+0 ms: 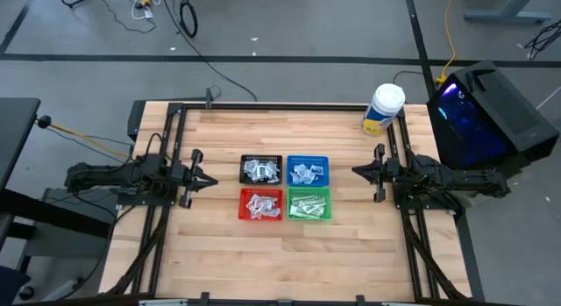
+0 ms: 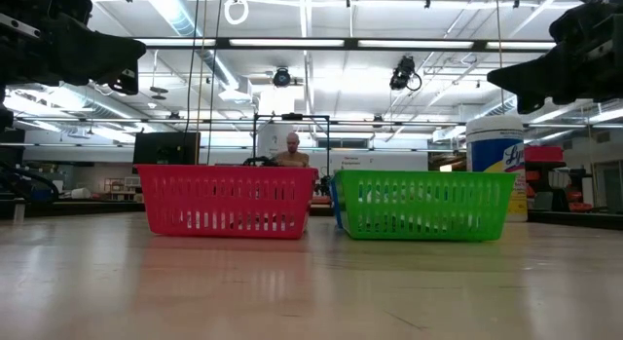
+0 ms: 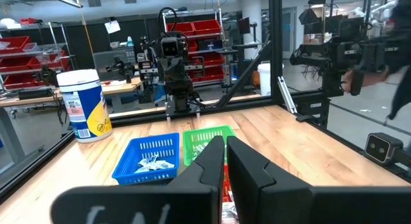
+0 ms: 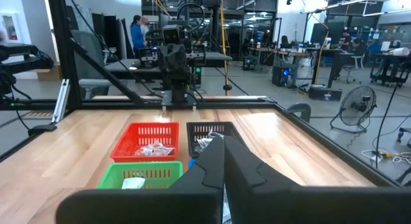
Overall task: Pick & Place First Aid Supplies
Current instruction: Return to Home Position
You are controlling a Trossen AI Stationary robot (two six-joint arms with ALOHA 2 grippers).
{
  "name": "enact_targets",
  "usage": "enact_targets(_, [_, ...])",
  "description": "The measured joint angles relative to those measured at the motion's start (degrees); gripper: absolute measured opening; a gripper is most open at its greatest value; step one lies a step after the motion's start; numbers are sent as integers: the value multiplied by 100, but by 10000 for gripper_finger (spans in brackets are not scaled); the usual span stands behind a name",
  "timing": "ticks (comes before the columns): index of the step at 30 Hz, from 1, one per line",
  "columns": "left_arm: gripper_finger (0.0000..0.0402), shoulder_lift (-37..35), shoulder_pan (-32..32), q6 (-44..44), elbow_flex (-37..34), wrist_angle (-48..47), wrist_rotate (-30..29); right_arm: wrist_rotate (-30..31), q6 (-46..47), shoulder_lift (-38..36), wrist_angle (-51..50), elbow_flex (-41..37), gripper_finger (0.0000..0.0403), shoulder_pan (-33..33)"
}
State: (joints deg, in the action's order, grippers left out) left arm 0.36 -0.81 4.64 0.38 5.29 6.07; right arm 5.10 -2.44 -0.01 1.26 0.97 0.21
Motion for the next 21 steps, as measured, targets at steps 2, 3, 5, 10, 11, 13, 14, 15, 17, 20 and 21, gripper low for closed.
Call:
enact_targets(2, [25,0,1,0,2,1,0,0,3,0,0,0,6,0])
enact_targets(3, [25,0,-1,0,0,1,0,-2,57,0,1,0,6,-2])
enact_targets(5, [25,0,1,0,0,0,0,-2,165,0,2,0,6,-1])
enact_targets(10, [25,0,-1,0,0,1,0,-1,160,0,2,0,6,-2])
enact_targets(11, [25,0,-1,0,2,1,0,-1,160,0,2,0,6,-2])
enact_targets(13, [25,0,0,0,2,1,0,-2,160,0,2,-2,6,-2])
enact_targets(14, [25,-1,0,0,1,0,0,-2,160,0,2,0,6,-2])
enact_targets(15, [25,-1,0,0,0,-1,0,-2,160,0,2,0,6,-2])
enact_targets(17, [25,0,-1,0,2,1,0,-2,160,0,2,0,6,-2])
enact_targets(20, [25,0,-1,0,2,1,0,-2,162,0,2,0,6,-2])
enact_targets(21, [25,0,1,0,2,-1,0,-2,162,0,2,0,6,-2])
